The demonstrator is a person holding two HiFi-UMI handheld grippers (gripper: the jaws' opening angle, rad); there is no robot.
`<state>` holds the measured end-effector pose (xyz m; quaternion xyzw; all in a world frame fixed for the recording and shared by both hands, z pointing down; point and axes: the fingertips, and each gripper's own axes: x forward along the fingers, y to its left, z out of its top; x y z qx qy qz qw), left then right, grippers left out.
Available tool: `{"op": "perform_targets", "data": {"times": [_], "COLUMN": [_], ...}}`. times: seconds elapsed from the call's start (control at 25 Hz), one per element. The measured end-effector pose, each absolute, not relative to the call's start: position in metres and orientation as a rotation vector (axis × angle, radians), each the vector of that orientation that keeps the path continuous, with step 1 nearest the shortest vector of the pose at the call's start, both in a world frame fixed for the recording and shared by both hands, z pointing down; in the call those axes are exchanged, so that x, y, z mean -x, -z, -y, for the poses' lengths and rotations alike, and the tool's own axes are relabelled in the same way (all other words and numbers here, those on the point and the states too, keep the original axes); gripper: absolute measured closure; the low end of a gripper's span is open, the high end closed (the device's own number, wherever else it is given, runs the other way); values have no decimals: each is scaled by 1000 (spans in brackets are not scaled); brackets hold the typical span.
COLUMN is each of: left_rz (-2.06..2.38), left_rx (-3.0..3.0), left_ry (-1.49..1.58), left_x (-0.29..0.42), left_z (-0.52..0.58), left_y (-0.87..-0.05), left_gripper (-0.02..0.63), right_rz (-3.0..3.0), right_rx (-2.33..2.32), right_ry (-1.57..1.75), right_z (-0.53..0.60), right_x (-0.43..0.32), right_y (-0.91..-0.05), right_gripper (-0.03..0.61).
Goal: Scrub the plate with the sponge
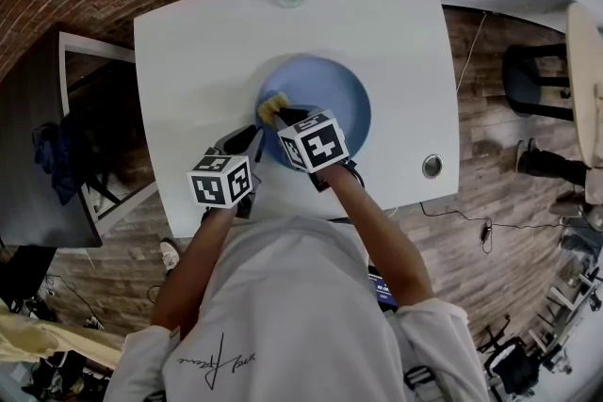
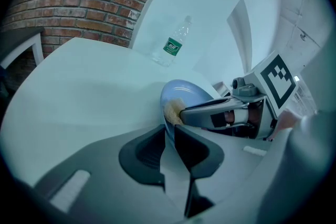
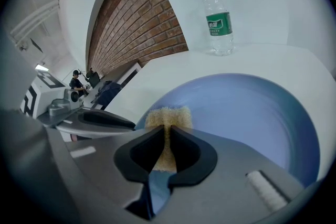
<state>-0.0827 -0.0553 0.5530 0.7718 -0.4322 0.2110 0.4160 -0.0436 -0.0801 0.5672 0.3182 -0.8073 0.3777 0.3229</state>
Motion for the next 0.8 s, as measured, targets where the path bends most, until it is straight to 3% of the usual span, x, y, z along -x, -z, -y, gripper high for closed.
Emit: {"op": "perform_targets", "data": {"times": [0.8], "left_rz": [1088], "left_rx": [-1932], "left_ry": [-519], "left_x": [83], "left_z": [56], "left_y": [-553], "left_gripper": [541], "right_rz": [2102], "right_rx": [-693], "right_ry": [-1076], "right_z": [49], "right_x": [41], "right_y": [-569], "right_gripper": [537]}}
